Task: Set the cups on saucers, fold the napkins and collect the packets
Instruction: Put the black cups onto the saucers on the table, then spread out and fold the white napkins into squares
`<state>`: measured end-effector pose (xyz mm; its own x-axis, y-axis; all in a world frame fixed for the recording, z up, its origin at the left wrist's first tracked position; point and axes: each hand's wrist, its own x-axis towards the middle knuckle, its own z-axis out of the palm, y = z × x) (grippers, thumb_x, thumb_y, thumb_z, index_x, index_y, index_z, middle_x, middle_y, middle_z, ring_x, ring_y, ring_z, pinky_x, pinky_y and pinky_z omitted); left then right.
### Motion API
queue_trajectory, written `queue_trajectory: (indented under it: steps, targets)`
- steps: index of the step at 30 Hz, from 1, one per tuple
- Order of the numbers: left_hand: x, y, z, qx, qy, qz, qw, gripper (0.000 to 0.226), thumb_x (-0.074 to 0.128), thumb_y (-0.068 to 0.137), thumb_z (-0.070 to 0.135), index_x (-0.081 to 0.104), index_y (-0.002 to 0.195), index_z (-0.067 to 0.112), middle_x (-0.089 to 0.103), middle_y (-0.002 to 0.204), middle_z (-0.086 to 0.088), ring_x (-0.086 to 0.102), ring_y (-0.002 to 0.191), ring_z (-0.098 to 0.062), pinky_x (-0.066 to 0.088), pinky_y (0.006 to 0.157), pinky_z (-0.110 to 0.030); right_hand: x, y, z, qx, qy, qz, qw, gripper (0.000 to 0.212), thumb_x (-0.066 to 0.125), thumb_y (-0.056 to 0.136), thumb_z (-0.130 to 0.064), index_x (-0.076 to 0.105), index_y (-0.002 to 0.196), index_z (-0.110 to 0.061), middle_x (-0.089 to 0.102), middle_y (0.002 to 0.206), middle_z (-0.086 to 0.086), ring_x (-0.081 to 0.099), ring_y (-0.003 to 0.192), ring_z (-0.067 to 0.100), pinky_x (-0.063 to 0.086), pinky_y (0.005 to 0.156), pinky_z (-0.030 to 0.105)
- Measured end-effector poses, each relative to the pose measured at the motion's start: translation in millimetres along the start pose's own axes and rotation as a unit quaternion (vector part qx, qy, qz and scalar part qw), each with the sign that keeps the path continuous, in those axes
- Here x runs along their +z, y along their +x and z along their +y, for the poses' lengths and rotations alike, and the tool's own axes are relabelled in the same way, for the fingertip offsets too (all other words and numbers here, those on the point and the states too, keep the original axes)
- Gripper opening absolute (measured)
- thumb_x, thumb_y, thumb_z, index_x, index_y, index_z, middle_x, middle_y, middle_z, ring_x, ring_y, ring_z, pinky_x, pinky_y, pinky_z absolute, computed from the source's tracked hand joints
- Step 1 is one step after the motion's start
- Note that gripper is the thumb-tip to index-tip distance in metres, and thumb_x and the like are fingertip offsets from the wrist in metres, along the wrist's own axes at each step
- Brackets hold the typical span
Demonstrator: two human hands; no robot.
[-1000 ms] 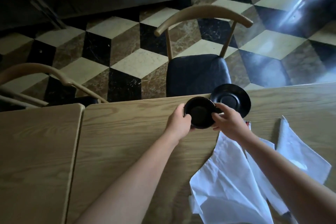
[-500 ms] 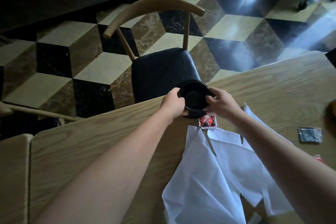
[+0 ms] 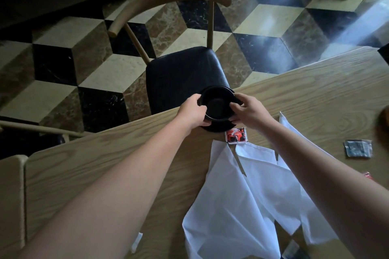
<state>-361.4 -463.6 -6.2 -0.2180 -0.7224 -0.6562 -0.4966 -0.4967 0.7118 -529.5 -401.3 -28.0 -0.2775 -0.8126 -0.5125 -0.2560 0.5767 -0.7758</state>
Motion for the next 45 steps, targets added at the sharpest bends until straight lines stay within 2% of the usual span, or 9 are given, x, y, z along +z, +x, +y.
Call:
queue_trajectory:
  steps: [6,15,20,28,31,34,36,41,45]
  targets:
    - [-3.9,1.2,-3.0,-0.015,-0.045,-0.021,0.999,0.037,0.053,0.096,0.005,0.055,0.131,0.018,0.059,0.122,-0.014,0.066,0.103,-0.034,0.063,0.074,-0.045,-0.8,2.8,-0.6,0.023,0.012,-0.022,0.999,0.030,0.053,0.102,-0.017,0.058,0.132,-0.019,0.070,0.087,0.012,0.076,0.085,0.034,0.064,0.074,0.045]
    - [-0.9,0.6,-4.6,-0.019,-0.081,0.014,0.996,0.028,0.063,0.093,0.006,0.059,0.120,0.011,0.060,0.114,-0.011,0.064,0.106,-0.030,0.063,0.073,-0.042,-2.3,3.4,-0.4,0.027,0.019,-0.029,0.999,0.039,0.055,0.102,-0.025,0.051,0.140,-0.028,0.068,0.101,0.007,0.076,0.085,0.029,0.064,0.073,0.041]
    - [1.0,-2.5,-5.6,-0.010,-0.095,0.043,0.994,0.032,0.069,0.090,0.007,0.060,0.121,0.007,0.054,0.097,0.004,0.064,0.102,-0.027,0.063,0.074,-0.042,1.4,-0.9,4.9,0.027,0.071,-0.010,0.997,0.038,0.058,0.101,-0.026,0.051,0.136,-0.038,0.068,0.118,0.013,0.076,0.087,0.033,0.064,0.073,0.044]
    - [3.8,-22.4,-3.3,-0.008,-0.041,0.098,0.994,0.044,0.070,0.090,0.024,0.054,0.129,0.014,0.056,0.112,-0.001,0.068,0.090,-0.021,0.063,0.073,-0.037,-3.6,-22.5,4.1,0.024,0.018,0.066,0.997,0.081,0.068,0.091,-0.048,0.027,0.157,-0.026,0.061,0.118,0.003,0.076,0.065,0.011,0.064,0.067,0.033]
    - [7.3,-55.6,-6.5,0.038,-0.007,0.120,0.992,0.025,0.063,0.089,0.026,0.056,0.112,0.018,0.065,0.094,-0.003,0.071,0.072,-0.017,0.060,0.064,-0.033,-14.0,-60.1,10.1,0.008,0.052,0.127,0.991,0.063,0.067,0.090,-0.046,0.046,0.142,-0.018,0.073,0.106,0.009,0.076,0.071,0.012,0.062,0.079,0.043]
    - [17.8,-104.5,-32.8,0.074,-0.004,0.007,0.997,0.010,0.062,0.083,0.024,0.064,0.093,0.023,0.067,0.080,0.002,0.066,0.061,-0.009,0.051,0.052,-0.023,-14.9,-116.4,22.4,0.007,0.091,0.154,0.984,0.035,0.064,0.085,-0.043,0.062,0.113,-0.022,0.075,0.100,0.005,0.075,0.072,0.010,0.062,0.075,0.043]
    - [24.0,-131.6,-60.0,0.067,0.024,-0.014,0.997,0.007,0.063,0.082,0.024,0.066,0.088,0.025,0.067,0.077,0.000,0.062,0.062,-0.012,0.048,0.055,-0.028,-6.8,-153.4,32.3,0.015,0.083,0.156,0.984,0.019,0.064,0.084,-0.039,0.065,0.100,-0.029,0.076,0.094,-0.003,0.074,0.071,0.009,0.060,0.070,0.040]
    - [31.3,-160.9,-119.9,0.018,0.143,0.044,0.989,0.010,0.066,0.083,0.020,0.062,0.087,0.029,0.063,0.084,0.008,0.061,0.078,-0.015,0.047,0.066,-0.025,27.5,-224.9,56.1,0.031,0.047,0.152,0.987,0.015,0.072,0.086,-0.020,0.066,0.093,-0.031,0.069,0.072,-0.014,0.065,0.063,0.004,0.046,0.058,0.013]
    - [33.9,-166.0,-145.3,-0.001,0.279,0.105,0.954,0.035,0.065,0.084,0.033,0.056,0.116,0.023,0.060,0.110,0.000,0.053,0.109,-0.026,0.045,0.090,-0.037,62.3,-275.5,69.4,0.051,0.108,0.186,0.975,0.013,0.072,0.086,-0.016,0.068,0.081,-0.027,0.060,0.059,0.002,0.051,0.049,0.006,0.041,0.051,0.014]
